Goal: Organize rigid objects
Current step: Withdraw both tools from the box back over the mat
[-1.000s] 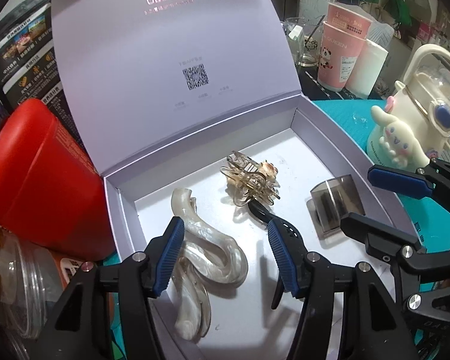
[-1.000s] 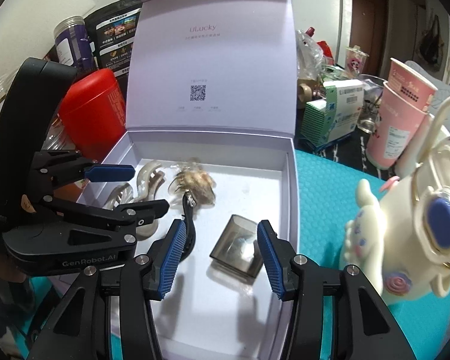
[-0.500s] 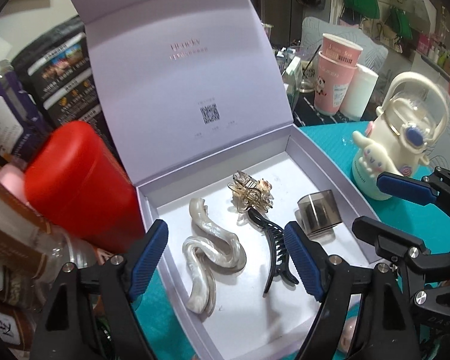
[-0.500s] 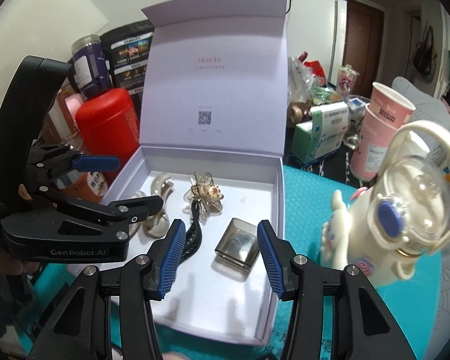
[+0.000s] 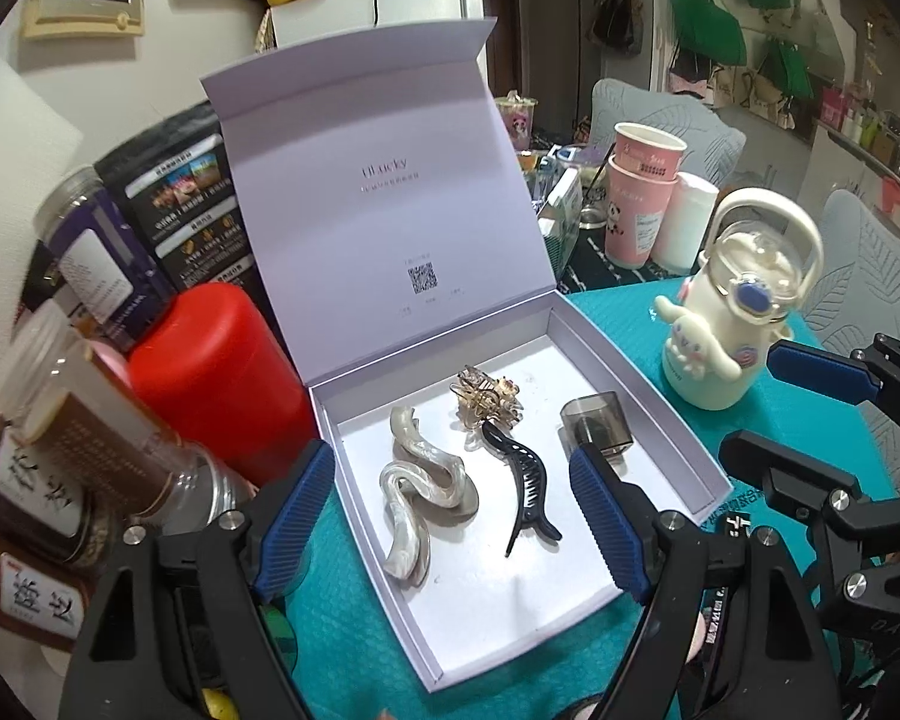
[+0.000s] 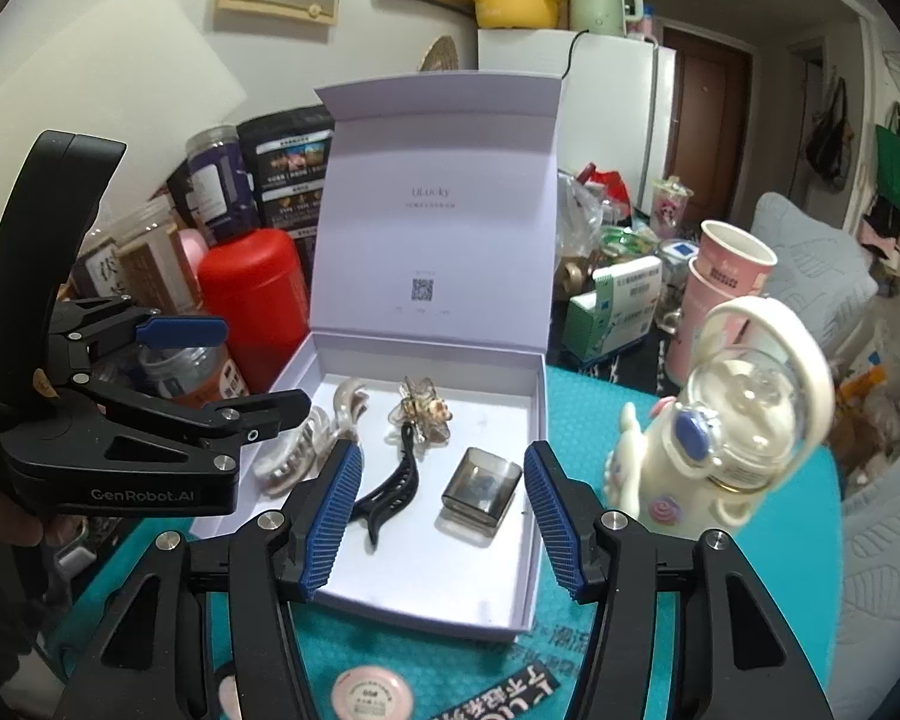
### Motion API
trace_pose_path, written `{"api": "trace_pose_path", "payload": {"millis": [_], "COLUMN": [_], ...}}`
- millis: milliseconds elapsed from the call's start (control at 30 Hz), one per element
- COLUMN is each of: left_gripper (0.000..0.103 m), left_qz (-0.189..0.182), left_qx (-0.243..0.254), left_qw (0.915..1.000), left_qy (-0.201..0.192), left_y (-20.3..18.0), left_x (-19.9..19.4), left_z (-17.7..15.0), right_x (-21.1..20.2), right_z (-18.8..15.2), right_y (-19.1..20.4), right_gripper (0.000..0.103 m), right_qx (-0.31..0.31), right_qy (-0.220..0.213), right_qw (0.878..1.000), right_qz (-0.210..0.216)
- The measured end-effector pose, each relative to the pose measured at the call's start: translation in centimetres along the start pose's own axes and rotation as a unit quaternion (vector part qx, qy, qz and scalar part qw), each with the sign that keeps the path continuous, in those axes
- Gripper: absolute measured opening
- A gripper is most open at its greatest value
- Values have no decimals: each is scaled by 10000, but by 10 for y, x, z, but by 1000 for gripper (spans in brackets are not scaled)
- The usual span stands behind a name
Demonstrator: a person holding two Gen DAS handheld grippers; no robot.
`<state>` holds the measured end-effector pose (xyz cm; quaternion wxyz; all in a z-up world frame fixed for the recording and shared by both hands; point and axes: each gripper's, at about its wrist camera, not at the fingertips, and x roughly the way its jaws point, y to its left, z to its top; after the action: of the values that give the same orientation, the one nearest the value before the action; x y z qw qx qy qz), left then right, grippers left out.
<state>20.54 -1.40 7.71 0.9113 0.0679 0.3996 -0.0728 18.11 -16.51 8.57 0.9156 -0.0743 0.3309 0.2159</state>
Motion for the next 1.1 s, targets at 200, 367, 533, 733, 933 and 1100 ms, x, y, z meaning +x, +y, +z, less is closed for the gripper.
{"api": "trace_pose_path", "payload": {"millis": [200,367,533,733,933,1100], "left_gripper": [103,103,103,103,103,103], "left_qz": [5,13,14,-41,-215,-296], "left_qx": [-8,35,79,122,235,327], "left_qw": [9998,9995,9991,9985,9977,9971], "left_qy": [-220,-323,-419,-534,-596,-620], "left_y": [-3,-6,-10,-14,-22,-28], "left_x": [-26,-47,-68,-91,-109,-121], "left_z": [-8,-17,-28,-45,-66,-86], "right_x": [-25,-46,-66,-91,-112,-126], "right_z": [-4,-10,-17,-32,-49,-65], "right_y": [7,12,19,27,39,48], "right_gripper": [59,60,60,61,61,61], "right_qx": [9,9,38,36,37,50], "right_qy": [-138,-237,-313,-389,-418,-418], "right_qw": [9999,9997,9995,9991,9989,9989], "right_qz": [-49,-91,-103,-167,-202,-194]}}
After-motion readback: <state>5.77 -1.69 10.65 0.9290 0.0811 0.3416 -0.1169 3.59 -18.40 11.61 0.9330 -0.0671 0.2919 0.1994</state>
